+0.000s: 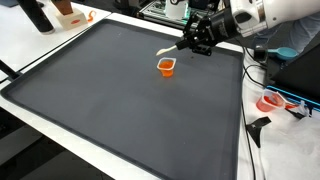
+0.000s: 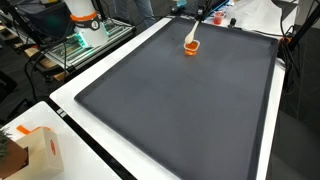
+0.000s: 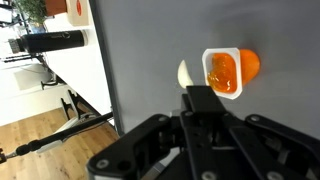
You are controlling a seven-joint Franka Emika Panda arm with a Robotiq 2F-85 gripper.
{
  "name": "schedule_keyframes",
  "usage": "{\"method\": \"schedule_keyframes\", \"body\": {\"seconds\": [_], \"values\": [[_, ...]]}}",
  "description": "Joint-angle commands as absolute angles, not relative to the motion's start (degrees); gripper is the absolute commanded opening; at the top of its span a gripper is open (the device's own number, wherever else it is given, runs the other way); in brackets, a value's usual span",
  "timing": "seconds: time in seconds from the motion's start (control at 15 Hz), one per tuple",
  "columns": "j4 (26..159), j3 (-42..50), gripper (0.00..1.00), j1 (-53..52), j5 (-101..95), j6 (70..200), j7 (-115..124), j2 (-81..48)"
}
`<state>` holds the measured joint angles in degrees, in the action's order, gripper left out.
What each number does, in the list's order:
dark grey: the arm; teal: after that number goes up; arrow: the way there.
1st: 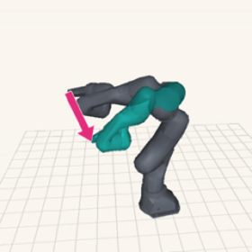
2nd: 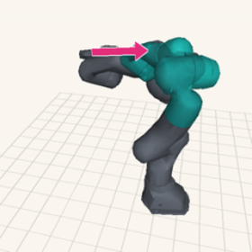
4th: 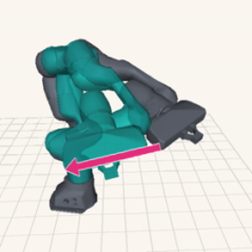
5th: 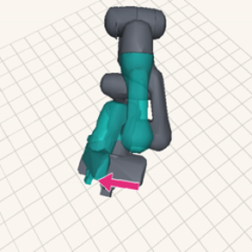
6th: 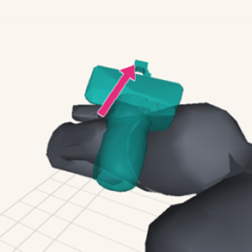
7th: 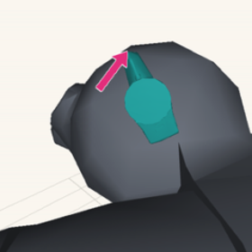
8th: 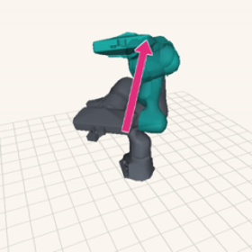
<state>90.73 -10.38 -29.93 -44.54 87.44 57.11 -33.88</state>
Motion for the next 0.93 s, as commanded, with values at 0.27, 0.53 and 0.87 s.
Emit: {"method": "schedule_keyframes", "body": {"seconds": [0.27, 0.53, 0.87], "values": [[89.6, -10.2, 0.03, -29.4, -44.2, 87.7, 56.0, -34.4], [90.0, -10.5, 0.03, -28.4, -43.5, 89.0, 54.5, -33.4], [90.7, -10.9, 0.03, -26.4, -41.0, 92.0, 51.5, -31.2]]}}
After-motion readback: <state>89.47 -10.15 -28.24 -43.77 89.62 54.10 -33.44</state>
